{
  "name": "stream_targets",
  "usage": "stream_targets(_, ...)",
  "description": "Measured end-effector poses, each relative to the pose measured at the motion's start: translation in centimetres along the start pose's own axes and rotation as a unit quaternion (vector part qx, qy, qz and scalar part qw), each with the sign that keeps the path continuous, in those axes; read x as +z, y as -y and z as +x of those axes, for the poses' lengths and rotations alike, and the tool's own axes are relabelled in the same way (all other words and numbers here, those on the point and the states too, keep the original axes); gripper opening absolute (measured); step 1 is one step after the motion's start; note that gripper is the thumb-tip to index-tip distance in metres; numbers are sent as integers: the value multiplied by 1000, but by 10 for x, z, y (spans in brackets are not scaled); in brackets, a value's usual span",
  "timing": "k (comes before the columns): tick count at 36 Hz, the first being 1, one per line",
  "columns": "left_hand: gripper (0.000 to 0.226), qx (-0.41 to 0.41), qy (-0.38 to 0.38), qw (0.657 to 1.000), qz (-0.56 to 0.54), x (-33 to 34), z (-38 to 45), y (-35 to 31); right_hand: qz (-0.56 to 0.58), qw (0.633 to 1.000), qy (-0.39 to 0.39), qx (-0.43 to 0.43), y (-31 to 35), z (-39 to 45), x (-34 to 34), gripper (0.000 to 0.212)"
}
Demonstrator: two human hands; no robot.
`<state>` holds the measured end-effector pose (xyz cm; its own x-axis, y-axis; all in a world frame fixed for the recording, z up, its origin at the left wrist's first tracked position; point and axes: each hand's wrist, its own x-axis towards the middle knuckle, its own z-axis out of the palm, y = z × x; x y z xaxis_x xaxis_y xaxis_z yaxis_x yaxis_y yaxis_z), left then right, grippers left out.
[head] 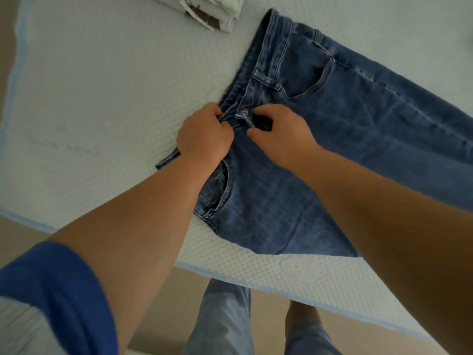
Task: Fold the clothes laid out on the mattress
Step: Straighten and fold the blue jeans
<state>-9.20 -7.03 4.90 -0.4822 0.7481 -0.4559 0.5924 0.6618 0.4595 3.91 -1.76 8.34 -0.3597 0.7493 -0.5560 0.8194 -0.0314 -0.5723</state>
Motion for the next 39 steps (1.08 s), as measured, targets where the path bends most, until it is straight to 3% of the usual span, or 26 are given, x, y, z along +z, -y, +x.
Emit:
stream_targets(6,31,-12,-7,1000,0,-14,-17,-8,95,992,-45,71,-34,-55,-8,23)
stream_targets(10,32,83,-17,996,25,-19,-45,-30,129,978,-71,151,-73,-108,-22,13)
stream_targets(12,28,129,22,991,25,-15,-60,-45,128,968,-89,197,-94,-135,-31,13)
stream_targets(17,19,168,206,962,60,13,-100,-85,114,943,-87,299,-151,-201,-58,10)
stream_targets(21,19,204,276,934,103,45,-129,-117,78,934,-66,343,-204,-243,-77,13)
stream_targets(26,17,252,262,923,130,94,-158,-166,69,918,-108,375,-280,-275,-98,36)
stream_targets(33,19,273,250,916,153,186,-193,-242,86,889,-203,401,-390,-296,-147,42)
stream_targets(39,21,288,191,928,142,261,-191,-323,240,793,-338,446,-474,-295,-202,39)
